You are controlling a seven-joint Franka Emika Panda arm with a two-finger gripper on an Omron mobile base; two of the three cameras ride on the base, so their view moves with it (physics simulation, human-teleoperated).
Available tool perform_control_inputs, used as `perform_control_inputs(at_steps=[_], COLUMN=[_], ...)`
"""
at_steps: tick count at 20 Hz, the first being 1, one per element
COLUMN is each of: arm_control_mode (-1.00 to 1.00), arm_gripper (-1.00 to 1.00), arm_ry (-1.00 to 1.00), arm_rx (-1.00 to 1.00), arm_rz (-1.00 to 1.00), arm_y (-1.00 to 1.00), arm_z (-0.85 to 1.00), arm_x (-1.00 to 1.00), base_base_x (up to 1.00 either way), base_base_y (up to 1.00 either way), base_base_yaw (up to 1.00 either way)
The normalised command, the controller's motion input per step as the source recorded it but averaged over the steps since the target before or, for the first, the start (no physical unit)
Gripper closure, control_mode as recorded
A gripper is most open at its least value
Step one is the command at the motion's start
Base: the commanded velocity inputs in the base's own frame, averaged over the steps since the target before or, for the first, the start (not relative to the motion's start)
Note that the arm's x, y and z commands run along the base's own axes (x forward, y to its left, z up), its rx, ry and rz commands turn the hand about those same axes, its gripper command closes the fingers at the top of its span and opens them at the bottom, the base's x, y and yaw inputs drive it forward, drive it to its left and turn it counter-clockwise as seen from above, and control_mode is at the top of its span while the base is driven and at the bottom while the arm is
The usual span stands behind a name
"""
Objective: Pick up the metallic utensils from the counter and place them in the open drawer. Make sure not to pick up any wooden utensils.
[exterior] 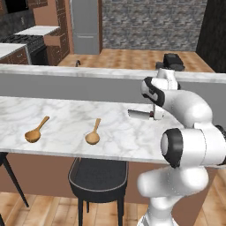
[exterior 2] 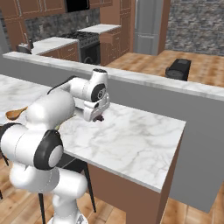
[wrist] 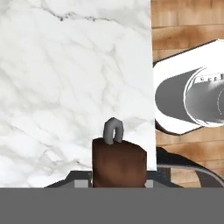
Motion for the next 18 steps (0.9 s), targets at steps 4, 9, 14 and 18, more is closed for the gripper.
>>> perform_control_inputs(at_steps=[4,9,14,18], arm_control_mode=[-1.00,-1.00,-1.00,-1.00], arm_gripper=[1.00,1.00,1.00,1.00], arm_ry=[0.02,-0.06,-0.17,-0.01], arm_rx=[-0.03,-0.09,-0.15,-0.12], arm_rz=[-0.22,-0.13,-0.07,0.00], arm_y=[0.04,0.23,0.24,0.32], arm_z=[0.21,0.31,0.26,0.01], arm_x=[-1.00,-1.00,-0.97,-0.33], base_base_x=[0.00,0.00,0.00,0.00], base_base_y=[0.00,0.00,0.00,0.00], base_base_yaw=[0.00,0.00,0.00,0.00])
